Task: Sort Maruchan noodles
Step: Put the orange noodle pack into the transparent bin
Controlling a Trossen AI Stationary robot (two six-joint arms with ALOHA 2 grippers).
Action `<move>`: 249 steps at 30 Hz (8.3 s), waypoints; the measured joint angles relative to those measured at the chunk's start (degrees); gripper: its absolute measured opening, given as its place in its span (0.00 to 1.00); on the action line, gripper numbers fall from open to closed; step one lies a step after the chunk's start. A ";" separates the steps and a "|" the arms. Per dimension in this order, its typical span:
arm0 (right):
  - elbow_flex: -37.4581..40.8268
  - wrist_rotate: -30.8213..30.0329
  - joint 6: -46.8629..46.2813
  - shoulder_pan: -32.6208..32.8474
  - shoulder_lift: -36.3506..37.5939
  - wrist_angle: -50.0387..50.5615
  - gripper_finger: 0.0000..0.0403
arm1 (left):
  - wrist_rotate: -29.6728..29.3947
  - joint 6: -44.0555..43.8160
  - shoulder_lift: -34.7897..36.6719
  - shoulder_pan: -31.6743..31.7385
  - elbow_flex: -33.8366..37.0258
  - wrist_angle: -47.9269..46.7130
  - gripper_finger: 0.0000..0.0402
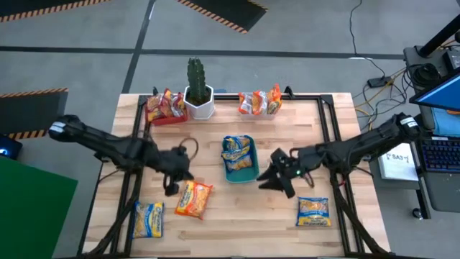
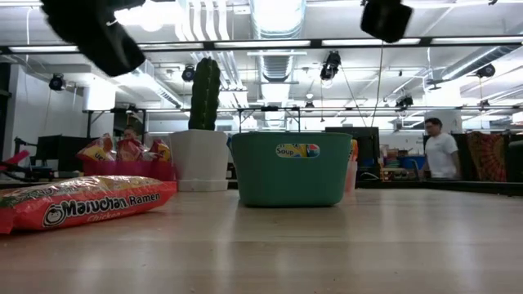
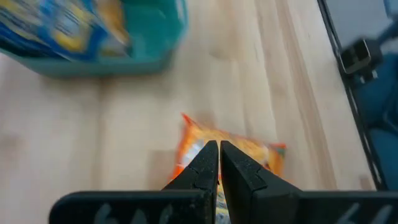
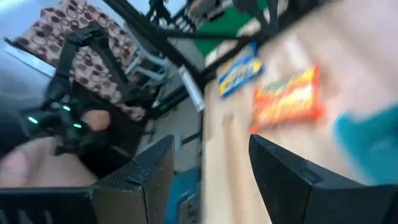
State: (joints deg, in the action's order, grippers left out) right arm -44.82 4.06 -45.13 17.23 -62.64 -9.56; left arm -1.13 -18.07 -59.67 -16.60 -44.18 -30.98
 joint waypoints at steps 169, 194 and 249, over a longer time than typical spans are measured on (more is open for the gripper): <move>-23.42 -46.75 34.07 -11.48 -14.88 23.03 0.02 | -52.48 26.69 -4.90 -22.48 4.24 28.35 0.00; -16.54 -38.57 59.26 -44.85 -30.24 -1.44 0.02 | -54.95 35.63 -0.41 -8.87 4.24 26.93 0.00; -16.81 -19.69 43.66 -52.41 -30.81 -5.32 0.02 | -53.33 35.39 -0.03 -6.01 4.24 26.23 0.00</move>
State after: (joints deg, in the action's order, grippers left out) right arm -61.63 -15.63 -1.47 -35.18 -93.46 -14.88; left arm -54.46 17.32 -59.70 -22.61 -39.94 -4.75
